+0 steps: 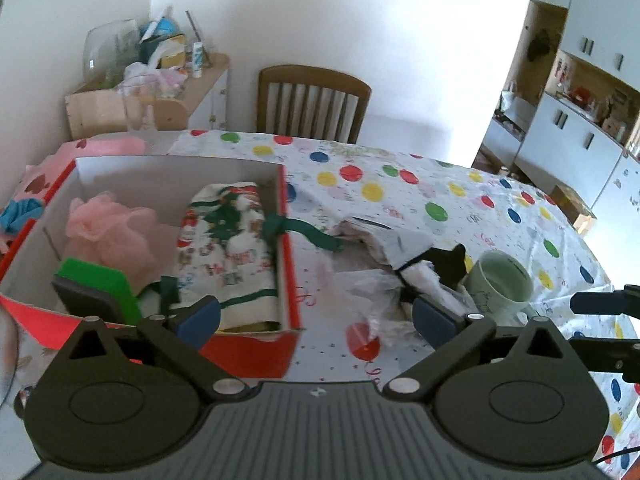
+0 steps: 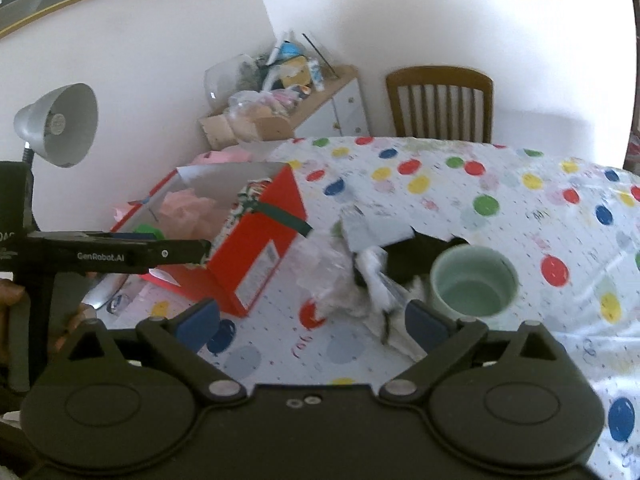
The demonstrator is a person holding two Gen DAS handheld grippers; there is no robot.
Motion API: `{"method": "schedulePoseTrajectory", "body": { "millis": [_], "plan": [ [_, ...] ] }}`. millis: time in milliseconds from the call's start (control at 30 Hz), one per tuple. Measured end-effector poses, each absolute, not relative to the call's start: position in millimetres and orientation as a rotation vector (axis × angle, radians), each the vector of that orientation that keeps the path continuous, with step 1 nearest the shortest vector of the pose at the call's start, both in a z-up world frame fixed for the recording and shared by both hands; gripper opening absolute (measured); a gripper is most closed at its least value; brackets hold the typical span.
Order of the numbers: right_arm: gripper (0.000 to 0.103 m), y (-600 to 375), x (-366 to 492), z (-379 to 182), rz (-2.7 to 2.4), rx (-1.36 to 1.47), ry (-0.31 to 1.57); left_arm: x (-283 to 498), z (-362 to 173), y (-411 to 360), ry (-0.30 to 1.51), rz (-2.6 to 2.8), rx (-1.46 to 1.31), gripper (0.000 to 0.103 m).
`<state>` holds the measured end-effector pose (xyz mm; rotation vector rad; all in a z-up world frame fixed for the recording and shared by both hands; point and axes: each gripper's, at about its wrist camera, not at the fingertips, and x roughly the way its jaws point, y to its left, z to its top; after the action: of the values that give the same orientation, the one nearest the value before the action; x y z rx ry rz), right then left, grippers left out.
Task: Organize soft objects
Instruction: 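Withdraw both grippers from the box toward the items beside the mug, then grasp the white fluffy cloth with the right gripper while the left gripper grasps the clear plastic bag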
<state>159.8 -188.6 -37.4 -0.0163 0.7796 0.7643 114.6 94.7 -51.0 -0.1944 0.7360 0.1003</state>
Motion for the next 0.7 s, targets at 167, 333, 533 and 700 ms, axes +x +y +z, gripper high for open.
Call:
{"method": "schedulePoseTrajectory", "body": {
  "millis": [167,333,533,700],
  "plan": [
    [0.097,-200.1,162.1,-43.0,0.729,-0.031,0.783,125.9,-61.7,69.3,0.766,0.056,-0.168,0.103],
    [0.095,-195.3,159.3,-49.1,0.754,-0.115,0.770,139.5,-76.4,45.7,0.767,0.047,-0.145,0.103],
    [0.088,-190.7,167.6,-58.3,0.759,-0.166,0.779,157.3,-94.1,31.2,0.780,0.031,-0.128,0.103],
    [0.076,-185.1,168.9,-73.6,0.750,-0.226,0.788,171.0,-108.8,26.8,0.802,0.049,-0.098,0.103]
  ]
}}
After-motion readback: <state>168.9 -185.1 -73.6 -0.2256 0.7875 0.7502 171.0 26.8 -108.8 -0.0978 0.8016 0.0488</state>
